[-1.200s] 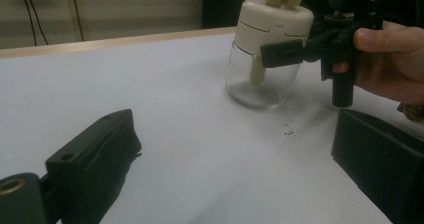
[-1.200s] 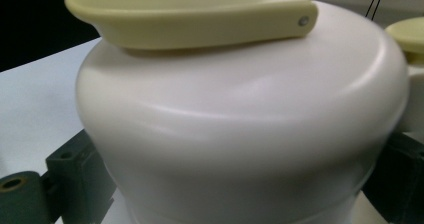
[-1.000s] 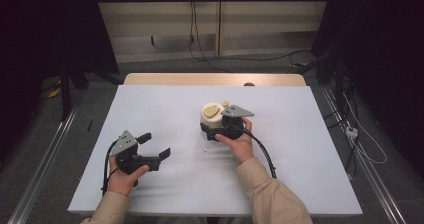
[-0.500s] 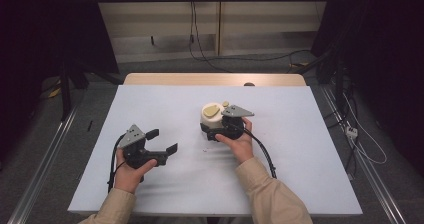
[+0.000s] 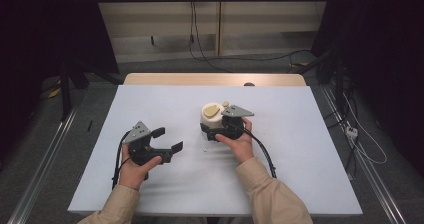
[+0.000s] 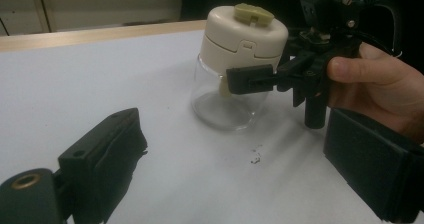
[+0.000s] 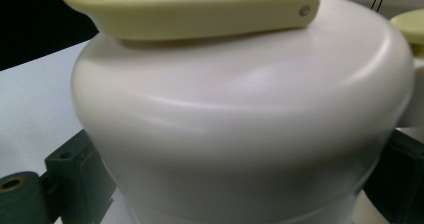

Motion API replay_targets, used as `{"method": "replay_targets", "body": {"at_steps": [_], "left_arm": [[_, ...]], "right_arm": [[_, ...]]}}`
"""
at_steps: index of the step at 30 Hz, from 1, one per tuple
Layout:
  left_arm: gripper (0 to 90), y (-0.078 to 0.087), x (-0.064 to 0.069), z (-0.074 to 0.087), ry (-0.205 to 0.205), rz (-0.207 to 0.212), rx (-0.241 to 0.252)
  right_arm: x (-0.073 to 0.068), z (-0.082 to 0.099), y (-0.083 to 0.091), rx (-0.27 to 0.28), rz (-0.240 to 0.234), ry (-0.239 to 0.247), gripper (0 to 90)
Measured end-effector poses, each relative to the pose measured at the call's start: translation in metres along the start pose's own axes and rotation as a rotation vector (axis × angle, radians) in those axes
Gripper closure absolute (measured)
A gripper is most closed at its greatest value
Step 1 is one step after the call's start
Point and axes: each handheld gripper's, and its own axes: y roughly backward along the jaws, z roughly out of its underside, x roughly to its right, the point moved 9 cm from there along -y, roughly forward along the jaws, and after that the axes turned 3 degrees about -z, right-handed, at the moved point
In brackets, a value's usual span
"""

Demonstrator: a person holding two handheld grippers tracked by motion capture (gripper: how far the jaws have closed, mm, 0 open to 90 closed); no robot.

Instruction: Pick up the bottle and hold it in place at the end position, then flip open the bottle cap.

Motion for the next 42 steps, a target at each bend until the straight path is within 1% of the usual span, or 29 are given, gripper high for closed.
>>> {"method": "replay_targets", "body": {"at_steps": [6, 11, 14, 16, 26, 28, 31, 33, 34, 35, 38, 42], "left_arm": [[8.9, -0.004, 0.003, -0.005, 0.007, 0.007, 0.003], [11.3, -0.006, 0.004, -0.006, 0.009, 0.012, -0.005], [11.4, -0.009, 0.003, -0.006, 0.017, 0.011, -0.015], [11.4, -0.011, 0.002, -0.006, 0.014, 0.008, -0.027], [13.2, -0.018, 0.003, -0.012, 0.019, 0.010, -0.028], [14.0, -0.019, 0.003, -0.012, 0.017, 0.003, -0.038], [15.2, -0.021, 0.003, -0.016, 0.017, 0.004, -0.032], [16.9, -0.022, 0.002, -0.017, 0.013, 0.002, -0.036], [18.3, -0.024, 0.002, -0.017, 0.018, 0.001, -0.039], [20.3, -0.025, 0.001, -0.017, 0.014, 0.001, -0.046], [27.0, -0.029, 0.001, -0.021, 0.025, 0.007, -0.037], [36.2, -0.035, 0.002, -0.024, 0.024, 0.006, -0.058]], "right_arm": [[0.000, 0.000, 0.000, -0.002, 0.002, 0.004, 4.6], [0.000, 0.000, 0.000, -0.004, 0.003, 0.004, 4.5], [0.000, 0.000, 0.000, -0.006, -0.001, 0.001, 4.5], [0.000, 0.000, 0.000, -0.004, 0.001, 0.001, 4.5], [0.000, 0.001, 0.001, -0.008, 0.000, 0.001, 4.5], [0.000, 0.000, 0.000, -0.009, 0.002, 0.001, 4.5], [0.000, 0.000, -0.001, -0.005, -0.001, 0.001, 4.3], [0.000, 0.001, -0.001, -0.007, -0.004, -0.003, 4.4], [0.000, 0.001, 0.000, -0.007, -0.005, 0.000, 4.4], [0.000, 0.001, 0.000, -0.008, -0.004, 0.003, 4.4], [0.000, 0.001, 0.001, -0.010, -0.004, 0.001, 4.4], [0.000, 0.001, 0.001, -0.010, -0.002, 0.002, 4.4]]}}
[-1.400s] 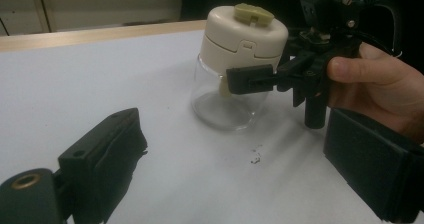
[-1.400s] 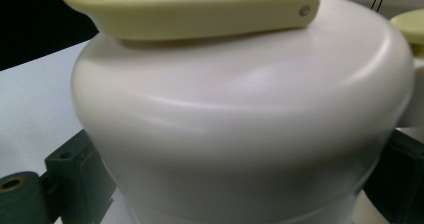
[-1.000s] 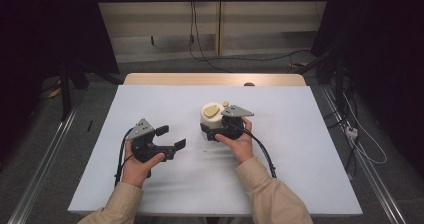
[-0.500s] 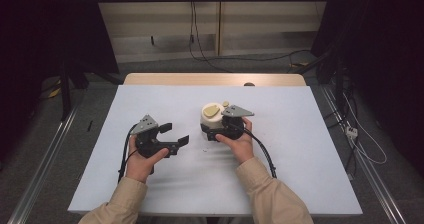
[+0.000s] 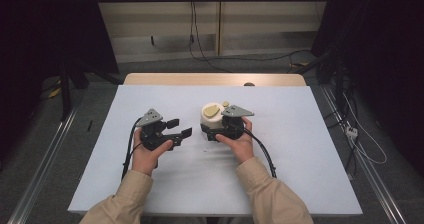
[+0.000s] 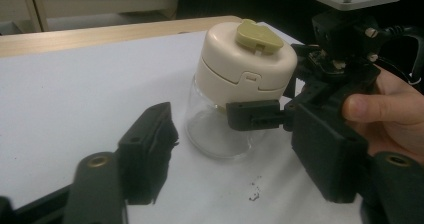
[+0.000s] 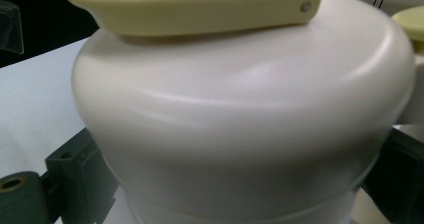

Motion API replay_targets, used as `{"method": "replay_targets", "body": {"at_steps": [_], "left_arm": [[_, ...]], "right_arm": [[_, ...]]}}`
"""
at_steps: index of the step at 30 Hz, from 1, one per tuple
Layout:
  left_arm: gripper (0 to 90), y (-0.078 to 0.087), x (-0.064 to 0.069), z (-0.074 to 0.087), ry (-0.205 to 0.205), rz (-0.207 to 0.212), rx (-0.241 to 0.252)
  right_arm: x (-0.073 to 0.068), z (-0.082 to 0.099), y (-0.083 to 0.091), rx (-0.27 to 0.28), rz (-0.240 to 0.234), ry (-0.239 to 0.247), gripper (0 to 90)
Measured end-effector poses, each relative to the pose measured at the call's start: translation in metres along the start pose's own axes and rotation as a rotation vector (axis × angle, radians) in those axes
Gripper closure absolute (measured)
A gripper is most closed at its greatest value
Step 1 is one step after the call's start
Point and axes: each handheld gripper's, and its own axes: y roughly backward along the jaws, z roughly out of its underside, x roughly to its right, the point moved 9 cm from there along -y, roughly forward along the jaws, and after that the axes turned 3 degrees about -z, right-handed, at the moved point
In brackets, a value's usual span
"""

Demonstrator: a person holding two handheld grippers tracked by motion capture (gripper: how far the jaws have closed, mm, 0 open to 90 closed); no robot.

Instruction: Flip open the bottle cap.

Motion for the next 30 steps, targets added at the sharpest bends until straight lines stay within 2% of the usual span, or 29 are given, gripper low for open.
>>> {"method": "replay_targets", "body": {"at_steps": [5, 12, 15, 20, 25, 30], "left_arm": [[52.4, -0.007, 0.004, -0.004, -0.007, 0.009, -0.025], [66.4, -0.014, 0.008, -0.010, -0.023, 0.011, -0.049], [70.0, -0.016, 0.008, -0.011, -0.015, 0.015, -0.057], [77.6, -0.019, 0.009, -0.011, -0.034, 0.021, -0.073], [84.7, -0.022, 0.010, -0.015, -0.035, 0.029, -0.078], [88.3, -0.027, 0.012, -0.017, -0.035, 0.041, -0.093]], "right_arm": [[0.000, 0.000, 0.000, -0.002, 0.001, -0.001, 4.4], [0.000, 0.000, 0.000, -0.003, 0.002, 0.001, 4.4], [0.000, 0.000, 0.000, -0.003, 0.002, 0.001, 4.4], [0.000, 0.000, 0.000, -0.003, 0.002, 0.001, 4.4], [0.000, 0.000, 0.000, -0.003, 0.004, 0.002, 4.4], [0.000, 0.000, 0.000, -0.004, 0.004, 0.001, 4.4]]}}
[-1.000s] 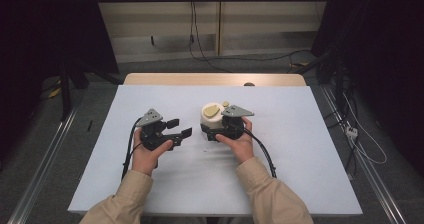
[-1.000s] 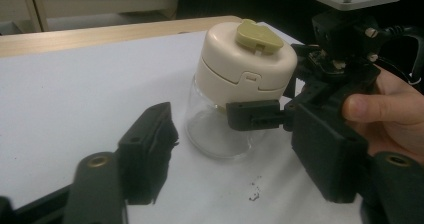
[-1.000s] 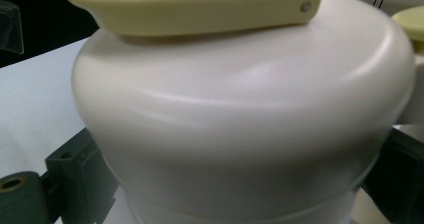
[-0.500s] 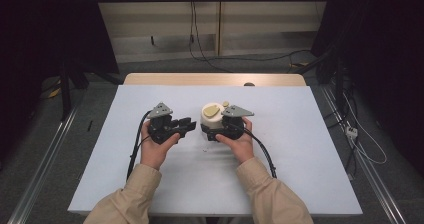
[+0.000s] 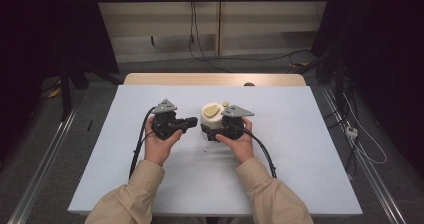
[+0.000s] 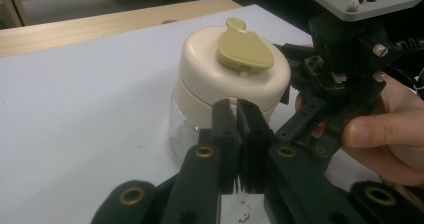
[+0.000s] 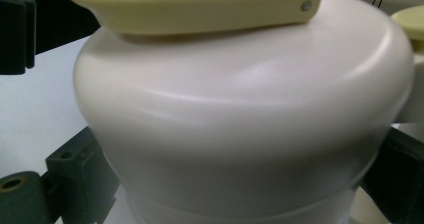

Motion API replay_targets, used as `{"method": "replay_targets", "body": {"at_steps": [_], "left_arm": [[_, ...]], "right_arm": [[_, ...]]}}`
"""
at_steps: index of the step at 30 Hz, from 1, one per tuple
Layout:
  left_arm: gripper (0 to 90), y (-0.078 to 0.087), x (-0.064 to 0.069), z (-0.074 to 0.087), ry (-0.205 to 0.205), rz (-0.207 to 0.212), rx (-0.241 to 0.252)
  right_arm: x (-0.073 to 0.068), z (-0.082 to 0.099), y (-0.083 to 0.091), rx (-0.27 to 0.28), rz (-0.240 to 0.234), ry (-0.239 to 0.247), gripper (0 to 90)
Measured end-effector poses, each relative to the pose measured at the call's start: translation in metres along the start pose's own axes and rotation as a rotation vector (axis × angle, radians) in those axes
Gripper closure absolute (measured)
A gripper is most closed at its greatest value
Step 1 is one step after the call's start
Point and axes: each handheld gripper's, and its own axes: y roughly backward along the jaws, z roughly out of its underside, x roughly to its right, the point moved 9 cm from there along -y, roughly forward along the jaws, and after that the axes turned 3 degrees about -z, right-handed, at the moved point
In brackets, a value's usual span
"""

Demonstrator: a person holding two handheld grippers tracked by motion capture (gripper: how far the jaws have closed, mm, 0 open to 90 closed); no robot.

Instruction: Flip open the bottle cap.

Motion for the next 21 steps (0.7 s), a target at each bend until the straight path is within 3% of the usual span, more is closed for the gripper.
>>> {"method": "replay_targets", "body": {"at_steps": [21], "left_arm": [[90.0, -0.017, 0.007, -0.009, -0.017, -0.005, -0.041]], "right_arm": [[0.000, 0.000, 0.000, 0.000, -0.001, -0.004, 4.3]]}}
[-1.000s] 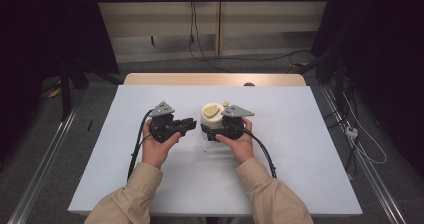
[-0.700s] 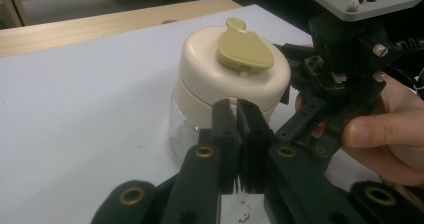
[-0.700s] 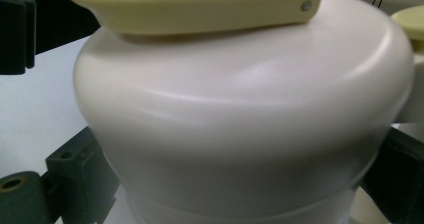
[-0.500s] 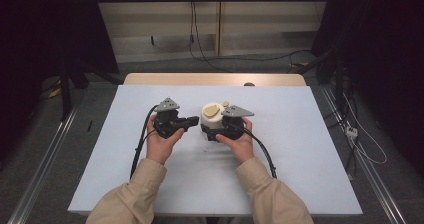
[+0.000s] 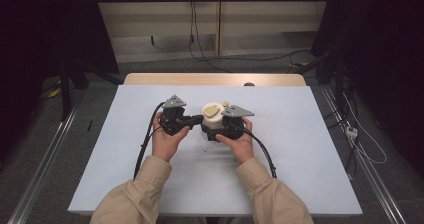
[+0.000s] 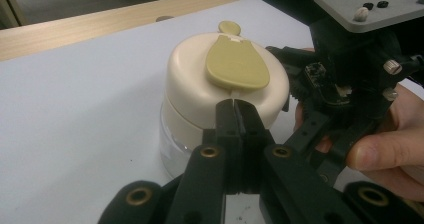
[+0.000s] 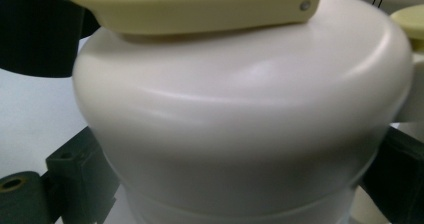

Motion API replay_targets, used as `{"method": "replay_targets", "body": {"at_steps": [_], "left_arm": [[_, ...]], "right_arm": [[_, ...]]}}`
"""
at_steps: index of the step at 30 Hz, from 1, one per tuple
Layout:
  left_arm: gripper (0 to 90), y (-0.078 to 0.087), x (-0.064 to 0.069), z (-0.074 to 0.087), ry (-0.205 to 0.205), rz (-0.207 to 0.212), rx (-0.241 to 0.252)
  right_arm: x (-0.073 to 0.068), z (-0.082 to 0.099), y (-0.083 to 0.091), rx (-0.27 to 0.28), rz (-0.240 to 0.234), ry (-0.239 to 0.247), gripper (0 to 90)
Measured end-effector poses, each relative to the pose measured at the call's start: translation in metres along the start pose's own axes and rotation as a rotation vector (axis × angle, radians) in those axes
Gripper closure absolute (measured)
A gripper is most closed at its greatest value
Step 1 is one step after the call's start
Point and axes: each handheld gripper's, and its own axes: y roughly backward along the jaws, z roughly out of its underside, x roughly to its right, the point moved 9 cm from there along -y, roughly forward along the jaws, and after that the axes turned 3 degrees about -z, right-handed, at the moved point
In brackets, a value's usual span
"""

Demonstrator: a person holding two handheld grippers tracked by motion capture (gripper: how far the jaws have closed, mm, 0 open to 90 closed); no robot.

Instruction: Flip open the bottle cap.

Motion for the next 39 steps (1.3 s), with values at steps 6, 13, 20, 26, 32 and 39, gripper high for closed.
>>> {"method": "replay_targets", "body": {"at_steps": [6, 13, 20, 26, 32, 39], "left_arm": [[90.0, -0.002, 0.003, -0.004, -0.009, 0.000, 0.001], [90.0, -0.002, 0.003, -0.007, -0.008, 0.001, 0.007], [90.0, -0.003, 0.004, -0.010, -0.003, 0.003, 0.016], [90.0, -0.003, 0.003, -0.013, -0.006, -0.004, 0.021], [90.0, -0.002, 0.004, -0.017, -0.003, -0.007, 0.029], [90.0, -0.001, 0.004, -0.021, 0.000, -0.003, 0.031]], "right_arm": [[0.000, 0.000, 0.000, 0.000, 0.002, 0.002, 4.3], [0.000, 0.000, 0.001, 0.002, 0.002, -0.002, 4.3], [0.000, 0.000, 0.001, 0.000, 0.006, 0.000, 4.3], [0.000, 0.000, 0.001, 0.000, 0.005, 0.000, 4.3], [0.001, 0.000, 0.001, 0.001, 0.005, -0.001, 4.4], [0.000, 0.000, 0.001, 0.001, 0.007, -0.002, 4.3]]}}
